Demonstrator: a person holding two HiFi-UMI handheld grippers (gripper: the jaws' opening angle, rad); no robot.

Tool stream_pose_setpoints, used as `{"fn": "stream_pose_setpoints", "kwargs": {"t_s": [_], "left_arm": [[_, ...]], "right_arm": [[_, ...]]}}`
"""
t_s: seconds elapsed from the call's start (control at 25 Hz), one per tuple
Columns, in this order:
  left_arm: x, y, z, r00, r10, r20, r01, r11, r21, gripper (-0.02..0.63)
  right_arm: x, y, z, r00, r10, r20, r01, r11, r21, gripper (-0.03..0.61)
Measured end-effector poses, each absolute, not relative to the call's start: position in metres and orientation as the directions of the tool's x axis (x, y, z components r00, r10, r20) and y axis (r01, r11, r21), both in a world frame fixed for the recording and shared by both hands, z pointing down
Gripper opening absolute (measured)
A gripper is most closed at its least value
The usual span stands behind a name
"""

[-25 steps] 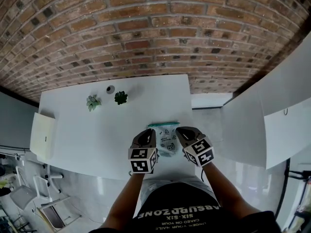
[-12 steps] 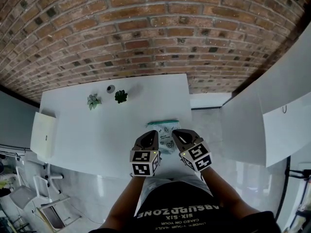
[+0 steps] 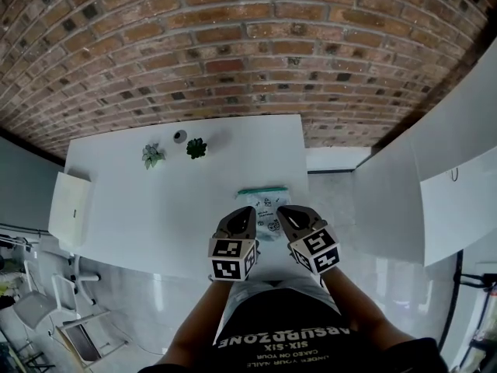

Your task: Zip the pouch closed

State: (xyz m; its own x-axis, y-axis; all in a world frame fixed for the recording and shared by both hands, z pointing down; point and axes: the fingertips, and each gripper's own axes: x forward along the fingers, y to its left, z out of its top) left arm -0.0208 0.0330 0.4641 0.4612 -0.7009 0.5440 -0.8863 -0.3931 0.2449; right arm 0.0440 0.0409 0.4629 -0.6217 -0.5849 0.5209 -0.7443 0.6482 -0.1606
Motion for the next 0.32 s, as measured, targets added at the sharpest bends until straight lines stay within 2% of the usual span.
{"fn": "stream_pose_setpoints", "kwargs": {"t_s": [0.32], "left_arm": [[-0.0268,0.0406,0.4602,0.466,-0.686,0.559,-0.883,-0.4,0.245,0.006]], "right_arm": [[0.0386,0.0474,0.4582,-0.618,-0.578,0.533,-0.744,0.65,-0.157,-0.003]]}}
